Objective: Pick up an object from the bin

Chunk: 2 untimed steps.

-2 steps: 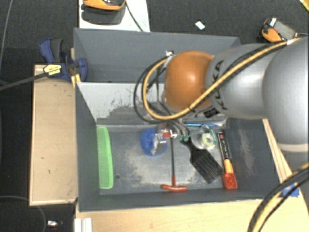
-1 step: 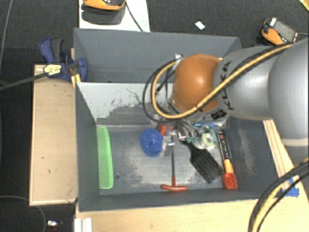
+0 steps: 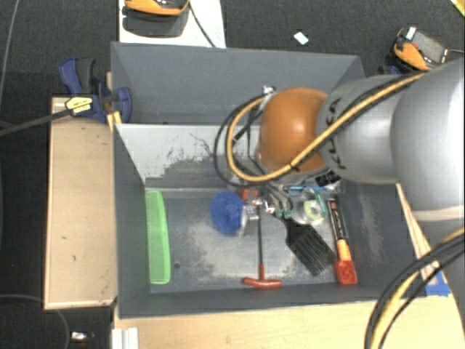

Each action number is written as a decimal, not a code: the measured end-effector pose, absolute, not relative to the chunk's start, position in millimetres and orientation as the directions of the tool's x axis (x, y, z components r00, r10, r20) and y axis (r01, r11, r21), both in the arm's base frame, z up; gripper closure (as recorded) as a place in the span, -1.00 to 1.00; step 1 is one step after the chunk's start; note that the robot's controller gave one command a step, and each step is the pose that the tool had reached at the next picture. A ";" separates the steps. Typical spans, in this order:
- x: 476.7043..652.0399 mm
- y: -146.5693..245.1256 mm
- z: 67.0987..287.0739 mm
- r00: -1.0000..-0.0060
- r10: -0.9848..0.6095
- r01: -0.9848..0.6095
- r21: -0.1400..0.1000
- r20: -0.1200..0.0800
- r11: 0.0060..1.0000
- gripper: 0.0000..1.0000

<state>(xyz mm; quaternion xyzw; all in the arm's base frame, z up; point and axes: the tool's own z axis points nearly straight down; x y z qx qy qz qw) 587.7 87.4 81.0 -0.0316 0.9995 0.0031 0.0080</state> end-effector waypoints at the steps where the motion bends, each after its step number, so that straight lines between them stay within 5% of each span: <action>1: 580.3 120.4 70.6 -0.964 0.267 0.267 0.007 -0.007 0.964 1.00; 2: 580.4 120.4 70.6 -0.964 0.267 0.267 0.007 -0.007 0.964 1.00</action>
Offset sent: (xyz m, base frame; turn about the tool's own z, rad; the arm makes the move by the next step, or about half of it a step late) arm 0.0000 0.0000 0.0000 0.0000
